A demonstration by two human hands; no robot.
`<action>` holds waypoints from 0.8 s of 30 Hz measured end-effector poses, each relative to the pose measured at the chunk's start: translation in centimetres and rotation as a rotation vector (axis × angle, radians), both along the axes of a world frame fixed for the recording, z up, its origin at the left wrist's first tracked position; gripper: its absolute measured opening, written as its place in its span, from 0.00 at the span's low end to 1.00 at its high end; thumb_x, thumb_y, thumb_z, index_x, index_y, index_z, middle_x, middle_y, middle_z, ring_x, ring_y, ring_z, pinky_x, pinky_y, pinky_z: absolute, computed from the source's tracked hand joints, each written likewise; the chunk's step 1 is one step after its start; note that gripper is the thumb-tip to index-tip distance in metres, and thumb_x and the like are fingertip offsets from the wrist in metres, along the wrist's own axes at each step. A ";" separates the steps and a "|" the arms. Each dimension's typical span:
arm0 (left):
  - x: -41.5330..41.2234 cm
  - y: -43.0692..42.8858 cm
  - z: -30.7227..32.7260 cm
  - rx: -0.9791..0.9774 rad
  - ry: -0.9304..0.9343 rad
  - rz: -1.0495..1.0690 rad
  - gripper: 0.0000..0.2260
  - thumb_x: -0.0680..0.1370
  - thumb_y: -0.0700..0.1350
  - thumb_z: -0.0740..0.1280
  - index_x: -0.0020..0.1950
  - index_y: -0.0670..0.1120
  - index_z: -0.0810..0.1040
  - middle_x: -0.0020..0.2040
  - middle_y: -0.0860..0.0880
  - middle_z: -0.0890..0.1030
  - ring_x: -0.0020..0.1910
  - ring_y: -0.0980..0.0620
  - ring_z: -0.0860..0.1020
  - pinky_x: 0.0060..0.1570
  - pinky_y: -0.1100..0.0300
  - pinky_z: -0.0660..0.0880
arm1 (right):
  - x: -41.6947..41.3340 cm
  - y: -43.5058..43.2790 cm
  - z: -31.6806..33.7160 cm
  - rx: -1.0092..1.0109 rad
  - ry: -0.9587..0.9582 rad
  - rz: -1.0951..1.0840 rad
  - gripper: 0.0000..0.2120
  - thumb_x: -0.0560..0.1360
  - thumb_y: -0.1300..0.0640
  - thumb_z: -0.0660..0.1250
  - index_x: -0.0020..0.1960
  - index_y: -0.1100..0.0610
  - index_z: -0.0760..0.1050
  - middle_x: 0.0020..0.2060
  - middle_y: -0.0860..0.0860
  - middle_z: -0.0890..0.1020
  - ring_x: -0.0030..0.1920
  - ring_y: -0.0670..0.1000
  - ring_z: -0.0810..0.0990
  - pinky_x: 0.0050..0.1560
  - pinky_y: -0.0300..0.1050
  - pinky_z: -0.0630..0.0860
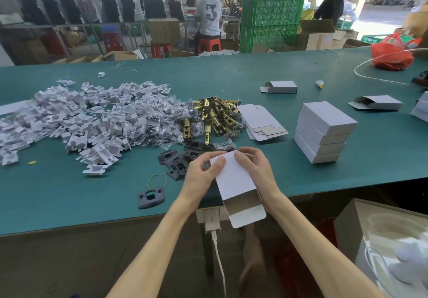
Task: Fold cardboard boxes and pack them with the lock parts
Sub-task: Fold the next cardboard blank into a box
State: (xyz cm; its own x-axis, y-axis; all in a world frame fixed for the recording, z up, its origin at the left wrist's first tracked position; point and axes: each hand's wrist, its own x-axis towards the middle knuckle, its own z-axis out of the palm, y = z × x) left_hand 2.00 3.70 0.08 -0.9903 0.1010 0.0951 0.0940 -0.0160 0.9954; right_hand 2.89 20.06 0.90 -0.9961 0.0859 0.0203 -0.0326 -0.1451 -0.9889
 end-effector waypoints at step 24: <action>-1.3 -1.3 -0.3 0.468 -0.109 0.306 0.08 0.86 0.46 0.62 0.64 0.51 0.76 0.56 0.46 0.83 0.48 0.54 0.85 0.48 0.54 0.83 | 1.0 -0.6 1.2 0.433 0.052 0.456 0.21 0.68 0.28 0.66 0.57 0.36 0.79 0.52 0.36 0.83 0.52 0.38 0.81 0.48 0.28 0.74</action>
